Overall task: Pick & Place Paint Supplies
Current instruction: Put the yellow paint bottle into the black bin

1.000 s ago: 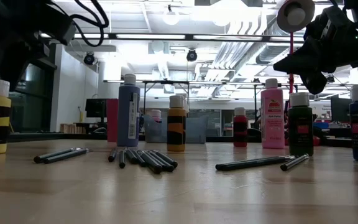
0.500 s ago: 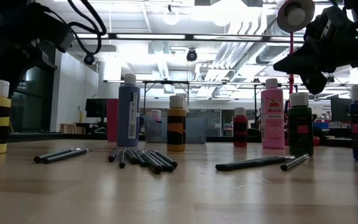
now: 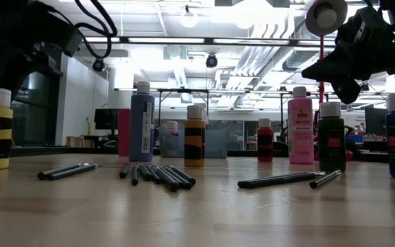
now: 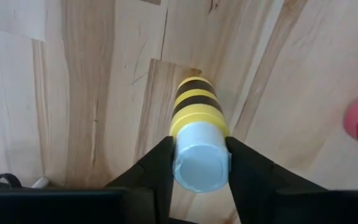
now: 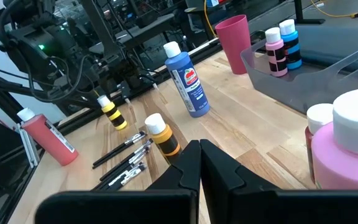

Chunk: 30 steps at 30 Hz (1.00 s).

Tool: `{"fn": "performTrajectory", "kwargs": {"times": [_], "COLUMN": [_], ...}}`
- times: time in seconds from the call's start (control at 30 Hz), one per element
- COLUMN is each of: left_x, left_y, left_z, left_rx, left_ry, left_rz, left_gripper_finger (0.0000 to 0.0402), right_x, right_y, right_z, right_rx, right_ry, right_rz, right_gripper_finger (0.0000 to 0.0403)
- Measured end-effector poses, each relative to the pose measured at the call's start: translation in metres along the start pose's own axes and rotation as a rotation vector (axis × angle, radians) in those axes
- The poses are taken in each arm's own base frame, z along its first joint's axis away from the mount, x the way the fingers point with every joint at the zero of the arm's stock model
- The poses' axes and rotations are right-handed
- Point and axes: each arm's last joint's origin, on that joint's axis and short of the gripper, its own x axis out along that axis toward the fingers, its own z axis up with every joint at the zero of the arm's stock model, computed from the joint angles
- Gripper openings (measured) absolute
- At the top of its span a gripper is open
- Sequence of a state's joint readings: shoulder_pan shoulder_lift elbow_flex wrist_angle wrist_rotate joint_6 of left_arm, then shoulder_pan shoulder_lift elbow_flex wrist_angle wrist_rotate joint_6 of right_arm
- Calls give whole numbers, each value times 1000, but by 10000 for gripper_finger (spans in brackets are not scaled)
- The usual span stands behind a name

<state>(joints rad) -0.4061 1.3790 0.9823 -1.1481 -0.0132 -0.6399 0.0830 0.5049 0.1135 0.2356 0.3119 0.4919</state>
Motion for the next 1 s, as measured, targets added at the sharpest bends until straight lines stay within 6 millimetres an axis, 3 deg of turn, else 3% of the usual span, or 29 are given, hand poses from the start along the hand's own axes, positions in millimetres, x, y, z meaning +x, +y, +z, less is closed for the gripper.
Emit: {"fn": "performTrajectory", "kwargs": {"times": [0.1, 0.23, 0.57, 0.8, 1.0], "left_x": [-2, -20, -99, -149, -169], "left_y": [0, -1, 17, 44, 83], "left_z": [0, 2, 18, 50, 93], "left_rx": [22, 38, 116, 190, 195], "left_ry": [-14, -54, -227, -404, -459], "left_rz": [-12, -36, 15, 62, 174], "left_gripper_finger": [113, 113, 113, 113, 113], "right_x": [0, 0, 0, 0, 0], "right_y": [0, 0, 0, 0, 0], "right_z": [0, 0, 0, 0, 0], "right_rx": [0, 0, 0, 0, 0], "right_ry": [0, 0, 0, 0, 0], "right_rz": [0, 0, 0, 0, 0], "right_gripper_finger": [3, 3, 3, 3, 3]}}
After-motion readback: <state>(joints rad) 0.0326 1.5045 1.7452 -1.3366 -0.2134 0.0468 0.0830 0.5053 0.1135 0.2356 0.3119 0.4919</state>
